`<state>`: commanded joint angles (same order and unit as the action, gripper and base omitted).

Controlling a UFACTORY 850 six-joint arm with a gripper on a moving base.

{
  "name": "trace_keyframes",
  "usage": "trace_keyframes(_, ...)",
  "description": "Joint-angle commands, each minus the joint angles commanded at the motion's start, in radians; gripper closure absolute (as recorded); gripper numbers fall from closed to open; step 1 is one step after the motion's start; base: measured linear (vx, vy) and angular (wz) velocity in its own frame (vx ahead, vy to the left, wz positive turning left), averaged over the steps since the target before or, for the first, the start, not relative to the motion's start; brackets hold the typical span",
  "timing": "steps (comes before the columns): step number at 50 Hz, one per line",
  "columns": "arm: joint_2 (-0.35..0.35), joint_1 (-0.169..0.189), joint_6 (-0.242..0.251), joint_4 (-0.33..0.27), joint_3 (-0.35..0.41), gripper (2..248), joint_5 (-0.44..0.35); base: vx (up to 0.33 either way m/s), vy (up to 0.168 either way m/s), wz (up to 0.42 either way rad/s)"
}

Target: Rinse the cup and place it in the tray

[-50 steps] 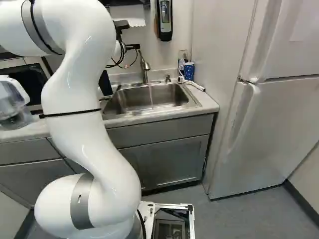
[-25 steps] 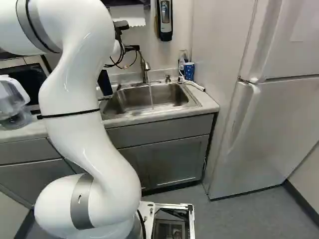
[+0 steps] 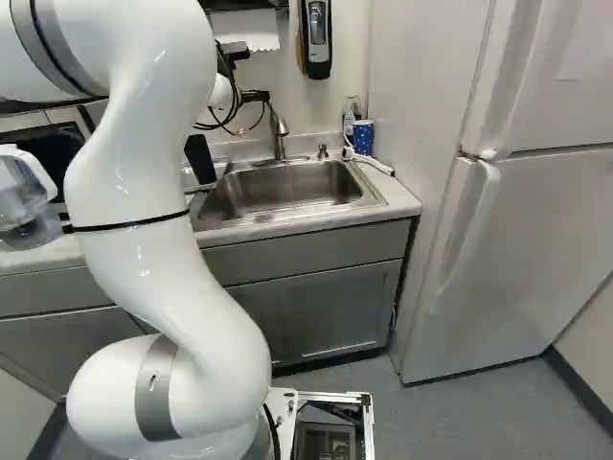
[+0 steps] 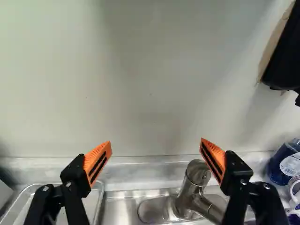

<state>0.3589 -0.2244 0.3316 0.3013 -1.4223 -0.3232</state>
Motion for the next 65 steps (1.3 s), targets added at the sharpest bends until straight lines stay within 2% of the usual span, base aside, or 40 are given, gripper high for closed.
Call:
trace_keyframes(19,-0.028,0.017,0.000,0.000,0.033,3,0.016,0.000,0.000,0.000)
trace_keyframes(31,-0.042,0.028,0.000,0.000,0.049,3,-0.010,0.000,0.000,0.000)
trace_keyframes(65,-0.191,0.081,0.000,0.000,0.216,3,-0.010,0.000,0.000,0.000)
